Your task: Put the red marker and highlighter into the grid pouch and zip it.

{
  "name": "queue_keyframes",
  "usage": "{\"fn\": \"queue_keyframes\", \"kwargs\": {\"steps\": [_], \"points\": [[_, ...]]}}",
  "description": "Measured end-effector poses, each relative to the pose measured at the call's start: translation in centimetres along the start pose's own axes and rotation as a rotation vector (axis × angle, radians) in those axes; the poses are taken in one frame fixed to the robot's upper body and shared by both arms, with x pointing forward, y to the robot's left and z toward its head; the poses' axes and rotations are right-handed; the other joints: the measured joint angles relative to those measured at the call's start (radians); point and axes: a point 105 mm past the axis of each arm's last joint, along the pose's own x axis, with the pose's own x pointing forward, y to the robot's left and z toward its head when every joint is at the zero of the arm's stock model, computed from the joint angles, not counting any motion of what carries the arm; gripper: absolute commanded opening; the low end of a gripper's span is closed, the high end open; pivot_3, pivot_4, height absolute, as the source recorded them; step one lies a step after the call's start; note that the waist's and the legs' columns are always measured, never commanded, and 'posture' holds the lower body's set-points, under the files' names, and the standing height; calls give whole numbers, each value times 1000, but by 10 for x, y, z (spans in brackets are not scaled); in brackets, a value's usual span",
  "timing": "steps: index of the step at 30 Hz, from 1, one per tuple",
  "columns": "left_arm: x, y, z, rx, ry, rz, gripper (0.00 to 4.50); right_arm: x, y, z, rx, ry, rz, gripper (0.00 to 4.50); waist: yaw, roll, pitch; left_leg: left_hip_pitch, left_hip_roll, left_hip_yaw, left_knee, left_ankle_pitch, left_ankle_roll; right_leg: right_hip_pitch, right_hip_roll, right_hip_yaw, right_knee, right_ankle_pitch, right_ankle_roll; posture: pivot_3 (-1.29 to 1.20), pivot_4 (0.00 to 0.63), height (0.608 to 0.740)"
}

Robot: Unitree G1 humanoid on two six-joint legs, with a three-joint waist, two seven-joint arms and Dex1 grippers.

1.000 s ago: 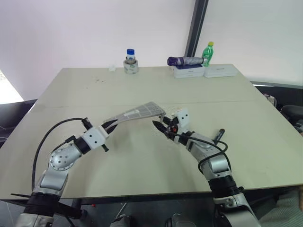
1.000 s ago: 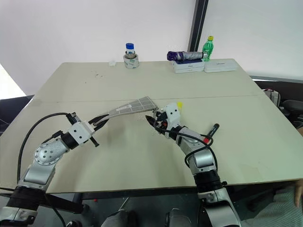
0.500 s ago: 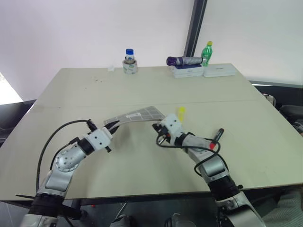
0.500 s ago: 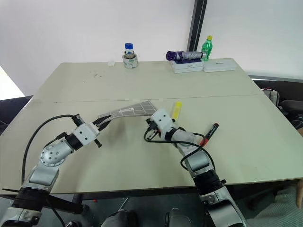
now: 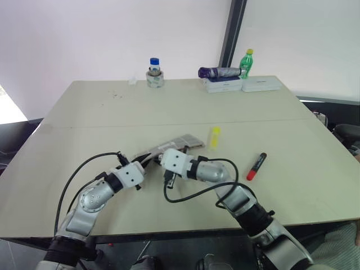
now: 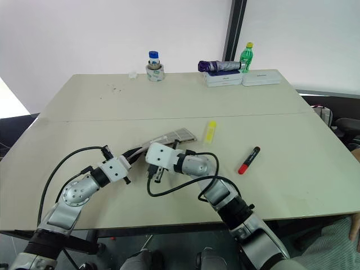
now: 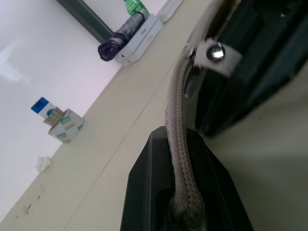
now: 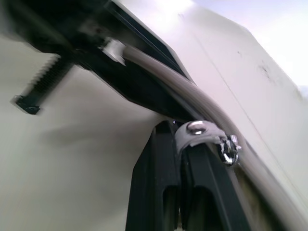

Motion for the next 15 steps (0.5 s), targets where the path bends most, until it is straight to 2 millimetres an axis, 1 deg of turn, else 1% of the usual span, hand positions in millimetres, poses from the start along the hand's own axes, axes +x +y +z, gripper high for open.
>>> {"fn": "queue_keyframes", "kwargs": {"steps": [3,6,12,15], "points": [[5,1,0,-7,7,28,0,4,1,-1,-38,-1,36,16,1,0,0,0,0,0,0,0,0,0,0,0,0,0,0,0,150,738],[11,5,3,-9,-2,44,0,9,3,0,-115,-7,70,16,0,-1,0,0,0,0,0,0,0,0,0,0,0,0,0,0,150,738],[10,4,3,-10,3,53,0,11,2,1,-218,-16,97,16,-1,-1,0,0,0,0,0,1,-2,0,0,0,0,0,0,0,150,738],[7,3,3,9,6,37,0,12,2,3,-230,-23,102,16,-1,-1,0,0,0,0,0,3,-5,0,0,0,0,0,0,0,150,738]]}}
